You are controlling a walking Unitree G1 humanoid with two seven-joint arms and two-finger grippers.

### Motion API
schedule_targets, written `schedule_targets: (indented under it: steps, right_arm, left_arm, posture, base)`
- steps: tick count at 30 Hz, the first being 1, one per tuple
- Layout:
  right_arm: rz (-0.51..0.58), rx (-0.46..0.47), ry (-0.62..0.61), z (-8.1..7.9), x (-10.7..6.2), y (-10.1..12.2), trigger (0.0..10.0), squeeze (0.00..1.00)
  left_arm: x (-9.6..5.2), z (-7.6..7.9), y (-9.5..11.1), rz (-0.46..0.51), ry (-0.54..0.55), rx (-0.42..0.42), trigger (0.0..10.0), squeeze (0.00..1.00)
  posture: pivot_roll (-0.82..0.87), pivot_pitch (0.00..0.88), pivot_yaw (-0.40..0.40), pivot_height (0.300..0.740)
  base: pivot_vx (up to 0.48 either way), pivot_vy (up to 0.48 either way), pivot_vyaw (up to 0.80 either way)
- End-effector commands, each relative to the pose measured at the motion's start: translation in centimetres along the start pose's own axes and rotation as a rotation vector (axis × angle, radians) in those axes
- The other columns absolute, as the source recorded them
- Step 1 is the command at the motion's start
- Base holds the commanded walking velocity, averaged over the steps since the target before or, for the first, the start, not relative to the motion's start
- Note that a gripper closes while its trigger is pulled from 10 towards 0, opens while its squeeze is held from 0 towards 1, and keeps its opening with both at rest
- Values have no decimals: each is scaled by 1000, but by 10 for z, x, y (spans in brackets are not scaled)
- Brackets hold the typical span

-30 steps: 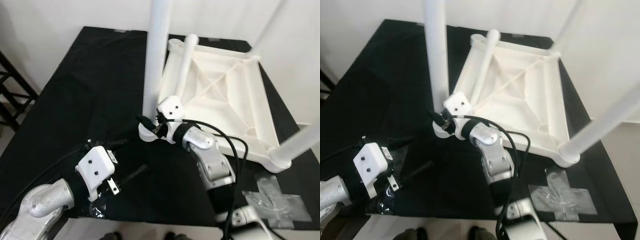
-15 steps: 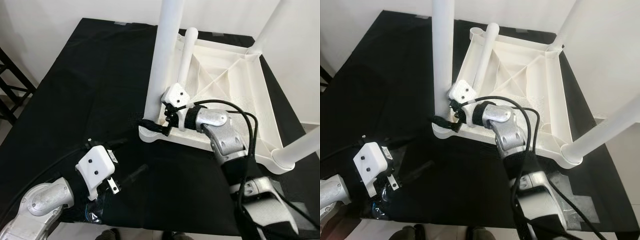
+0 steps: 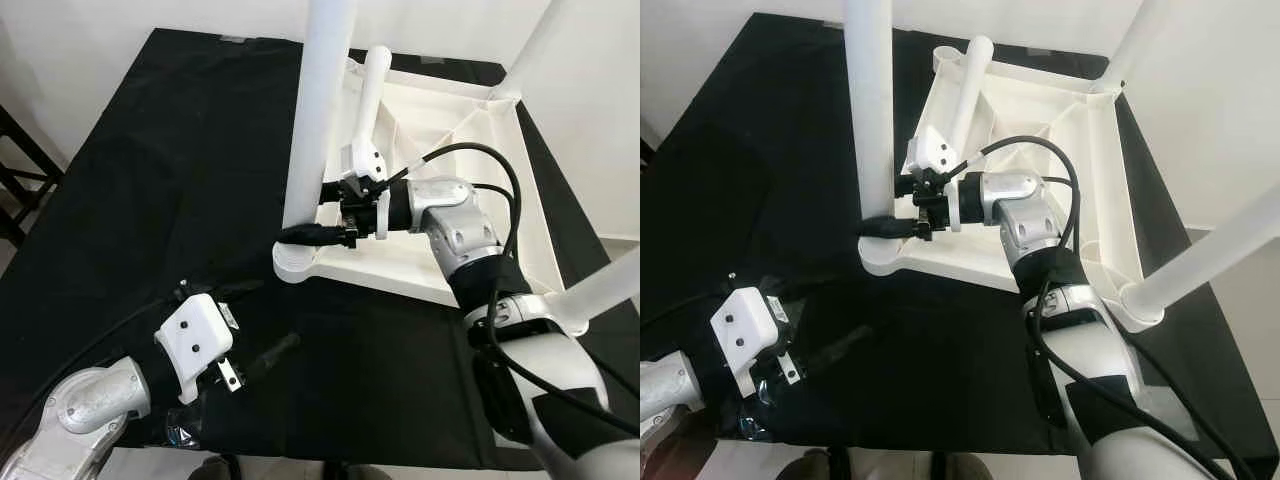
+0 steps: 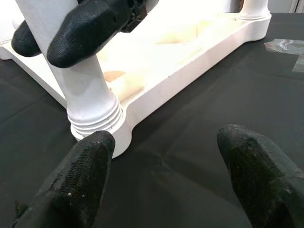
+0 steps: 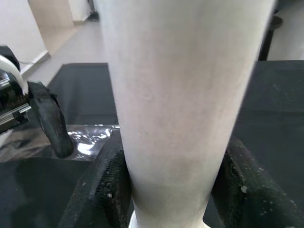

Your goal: Building children table

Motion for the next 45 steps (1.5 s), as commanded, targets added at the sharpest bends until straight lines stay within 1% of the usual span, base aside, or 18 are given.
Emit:
schedule_targets:
  steps: [1, 9, 13, 15, 17, 18, 19, 21, 22, 24, 32, 33, 34, 36, 37, 42, 44, 45]
  right_arm:
    - [24, -12, 48, -4, 3, 2, 0, 0]
    - [43, 3, 64, -7, -2, -7, 0, 0]
    - [36, -3, -64, -1, -5, -15, 0, 0]
    - [16, 3, -184, 4, -5, -21, 0, 0]
    - [-52, 78, -541, 12, -3, -45, 0, 0]
    - [-52, 78, -541, 12, -3, -45, 0, 0]
    - [-143, 117, -701, -2, -1, -68, 0, 0]
    - [-143, 117, -701, -2, -1, -68, 0, 0]
    - [-192, 149, -787, -19, 2, -82, 0, 0]
    - [-220, 175, -863, -26, 0, -91, 0, 0]
    - [-209, 141, -815, -22, 18, -80, 0, 0]
    - [-213, 136, -817, -21, 20, -78, 8863, 0]
    - [-199, 134, -812, -16, 20, -74, 10000, 0]
    - [-197, 136, -828, -15, 20, -70, 10000, 0]
    - [-171, 159, -824, -10, 17, -65, 10000, 1000]
    - [-101, 176, -789, -1, 14, -52, 10000, 1000]
    - [14, 78, -564, 0, 18, -28, 10000, 1000]
    - [14, 78, -564, 0, 18, -28, 10000, 1000]
  left_arm:
    - [0, 7, 0, -9, -33, -3, 10000, 0]
    - [1, 9, -1, -8, -42, -8, 10000, 0]
    - [1, 10, -2, -8, -46, -11, 10000, 0]
    - [0, 10, -2, -8, -46, -11, 10000, 0]
    - [-1, 9, -2, -8, -45, -11, 10000, 0]
    - [-1, 9, -2, -8, -45, -11, 10000, 0]
    - [-2, 8, -1, -8, -44, -12, 10000, 0]
    - [-2, 8, -1, -8, -44, -12, 10000, 0]
    - [-2, 7, -2, -8, -45, -12, 10000, 0]
    - [-1, 7, -2, -9, -50, -14, 10000, 0]
    - [2, 9, -4, -2, -56, -18, 10000, 0]
    - [2, 8, -4, -2, -53, -17, 10000, 0]
    - [1, 8, -4, -3, -51, -16, 10000, 0]
    - [1, 8, -4, -4, -50, -15, 10000, 0]
    - [1, 7, -4, -5, -49, -13, 10000, 0]
    - [1, 7, -4, -6, -48, -13, 10000, 0]
    - [2, 8, -4, -4, -48, -16, 10000, 0]
    - [2, 8, -4, -4, -48, -16, 10000, 0]
  posture:
    - [166, 257, -129, 740]
    - [137, 263, -135, 740]
    - [132, 263, -134, 740]
    - [129, 264, -137, 740]
    - [120, 266, -134, 740]
    - [120, 266, -134, 740]
    - [113, 270, -127, 740]
    - [113, 270, -127, 740]
    - [111, 275, -118, 740]
    - [107, 262, -114, 740]
    - [107, 256, -130, 740]
    - [107, 256, -130, 740]
    - [110, 255, -126, 740]
    - [110, 255, -126, 740]
    - [111, 254, -124, 740]
    - [110, 253, -125, 740]
    - [103, 251, -123, 740]
    - [103, 251, -123, 740]
  base:
    - [0, 0, 0]
    - [0, 0, 0]
    - [0, 0, 0]
    - [0, 0, 0]
    - [0, 0, 0]
    - [0, 0, 0]
    - [0, 0, 0]
    - [0, 0, 0]
    - [0, 0, 0]
    - [0, 0, 0]
    - [0, 0, 0]
    - [0, 0, 0]
    - [0, 0, 0]
    - [0, 0, 0]
    - [0, 0, 0]
    - [0, 0, 0]
    - [0, 0, 0]
    - [0, 0, 0]
Point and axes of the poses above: a point about 5 cm out from each wrist's last joint towards the gripper, its own x axis pointing out of the wrist towards the gripper, its own y axis along the axis of the wrist's last joint, z = x × y, the point moved 3 cm from there along x, pointing out of the wrist towards the gripper, and after that the axes turned 2 degrees about -x, right-handed, at the moved point
